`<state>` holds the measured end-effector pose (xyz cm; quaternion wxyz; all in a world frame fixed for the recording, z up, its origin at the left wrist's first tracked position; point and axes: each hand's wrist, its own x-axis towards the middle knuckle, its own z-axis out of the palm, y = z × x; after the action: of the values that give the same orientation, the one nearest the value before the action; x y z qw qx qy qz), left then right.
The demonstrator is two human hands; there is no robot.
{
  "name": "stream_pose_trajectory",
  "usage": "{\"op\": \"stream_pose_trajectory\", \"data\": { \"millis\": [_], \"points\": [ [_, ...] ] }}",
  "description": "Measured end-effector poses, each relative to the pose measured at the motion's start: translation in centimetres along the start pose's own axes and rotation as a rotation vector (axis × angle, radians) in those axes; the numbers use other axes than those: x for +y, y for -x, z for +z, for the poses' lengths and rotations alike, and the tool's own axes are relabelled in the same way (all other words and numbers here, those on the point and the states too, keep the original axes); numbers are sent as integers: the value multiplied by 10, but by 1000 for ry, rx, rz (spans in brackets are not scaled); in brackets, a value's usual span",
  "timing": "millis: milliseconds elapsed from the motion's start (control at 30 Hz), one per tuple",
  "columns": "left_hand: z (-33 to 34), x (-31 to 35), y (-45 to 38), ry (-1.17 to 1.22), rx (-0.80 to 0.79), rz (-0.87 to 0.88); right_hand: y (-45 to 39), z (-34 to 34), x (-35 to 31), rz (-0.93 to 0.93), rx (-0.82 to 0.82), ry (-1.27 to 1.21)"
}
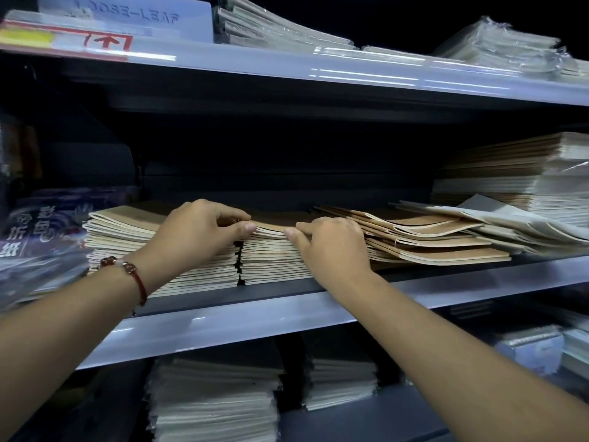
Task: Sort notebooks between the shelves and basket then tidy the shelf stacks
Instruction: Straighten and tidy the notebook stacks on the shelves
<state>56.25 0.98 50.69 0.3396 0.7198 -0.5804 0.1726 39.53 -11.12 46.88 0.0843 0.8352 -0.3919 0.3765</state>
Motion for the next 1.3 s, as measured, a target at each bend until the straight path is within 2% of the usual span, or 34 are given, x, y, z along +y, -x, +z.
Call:
{"op": "stream_pose_trajectory", "data": {
  "millis": [233,367,567,867,1000,1167,1300],
  "points": [
    [3,-7,4,-57,8,40,-1,4,2,-5,5,-55],
    [-6,-13,5,-128,-107,42,4,0,12,-95,-100,-74],
    [-3,-8,3,-30,-38,29,6,-6,24,-115,-145,-59],
    [-4,-13,-7,163,-76,-59,5,-6,22,-71,-139,-150],
    [0,-11,5,-4,14,6,6,-3,16,-64,-84,-111],
    [12,-5,25,-247,122,131,6,-3,12,-55,-104,-82],
    [31,-4,25,-443,170,126,13,-7,7,-61,-136,-47]
  ]
}}
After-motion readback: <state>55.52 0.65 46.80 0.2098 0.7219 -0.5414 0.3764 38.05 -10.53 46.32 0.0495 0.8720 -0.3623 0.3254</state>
